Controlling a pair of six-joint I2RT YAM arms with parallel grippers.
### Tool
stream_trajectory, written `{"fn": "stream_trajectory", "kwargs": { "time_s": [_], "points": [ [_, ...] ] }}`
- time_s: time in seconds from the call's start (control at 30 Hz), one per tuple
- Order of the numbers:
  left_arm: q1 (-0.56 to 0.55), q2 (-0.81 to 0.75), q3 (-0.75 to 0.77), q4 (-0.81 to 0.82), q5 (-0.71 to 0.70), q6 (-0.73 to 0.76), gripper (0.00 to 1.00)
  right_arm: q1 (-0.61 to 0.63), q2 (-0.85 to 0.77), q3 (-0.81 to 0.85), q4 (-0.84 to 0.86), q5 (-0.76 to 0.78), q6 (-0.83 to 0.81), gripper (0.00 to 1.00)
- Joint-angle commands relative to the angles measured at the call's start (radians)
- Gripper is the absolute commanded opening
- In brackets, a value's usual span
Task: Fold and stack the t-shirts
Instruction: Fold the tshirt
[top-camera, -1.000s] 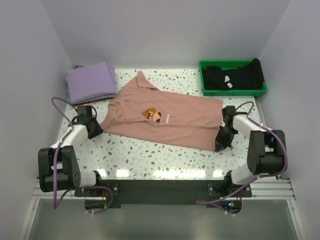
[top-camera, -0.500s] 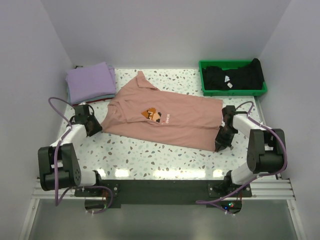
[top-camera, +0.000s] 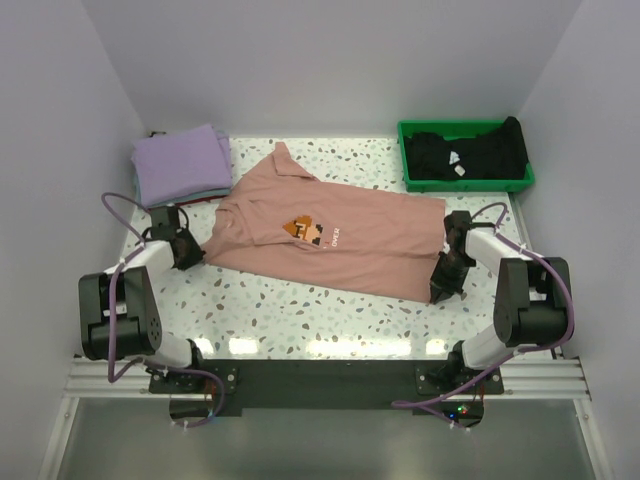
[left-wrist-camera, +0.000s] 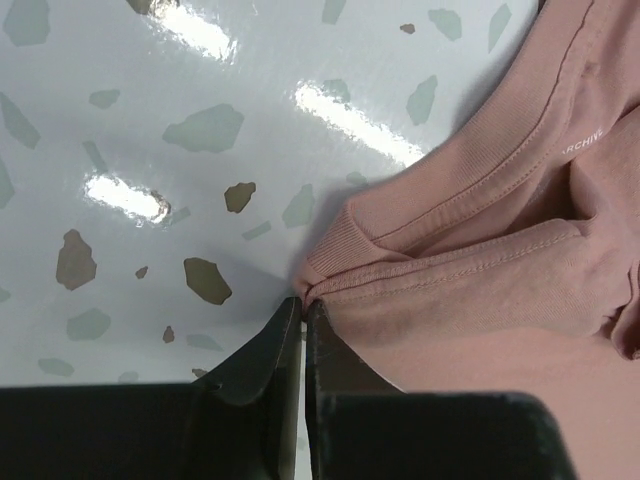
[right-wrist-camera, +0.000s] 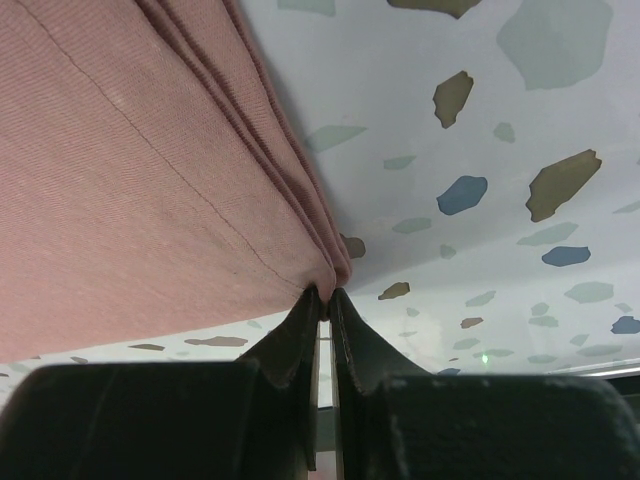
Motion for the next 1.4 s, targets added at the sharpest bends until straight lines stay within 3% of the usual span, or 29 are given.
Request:
{"fn": "stream_trajectory", "kwargs": {
  "time_s": [0.0, 0.1, 0.43, 0.97, 1.27, 1.3, 1.37],
  "points": [
    [0.013, 0.023, 0.029, 0.045, 0.012, 0.003, 0.05, -0.003, 0.039, -0.014, 0.115, 0.061, -0.007, 0.00],
    [0.018, 0.037, 0.040, 0.046, 0.013, 0.010, 0.00, -0.003, 0.039, -0.011, 0.112, 0.059, -0.012, 0.00],
    [0.027, -0.063, 0.032, 0.019, -0.073, 0.037, 0.00, -0.004, -0.026, 0.031, 0.038, 0.082, -0.019, 0.00],
    [0.027, -0.087, 0.038, -0.081, -0.137, 0.056, 0.00, -0.003, -0.065, 0.003, -0.002, 0.131, -0.019, 0.00],
    [0.027, -0.155, 0.083, -0.170, -0.143, 0.079, 0.39, -0.004, -0.128, 0.006, -0.037, 0.140, 0.008, 0.00],
    [0.027, -0.176, 0.095, -0.179, -0.143, 0.079, 0.42, -0.003, -0.132, 0.006, -0.039, 0.139, 0.011, 0.02],
    [0.026, -0.199, 0.112, -0.196, -0.139, 0.082, 0.46, -0.003, -0.140, 0.009, -0.046, 0.136, 0.011, 0.23]
  ]
}}
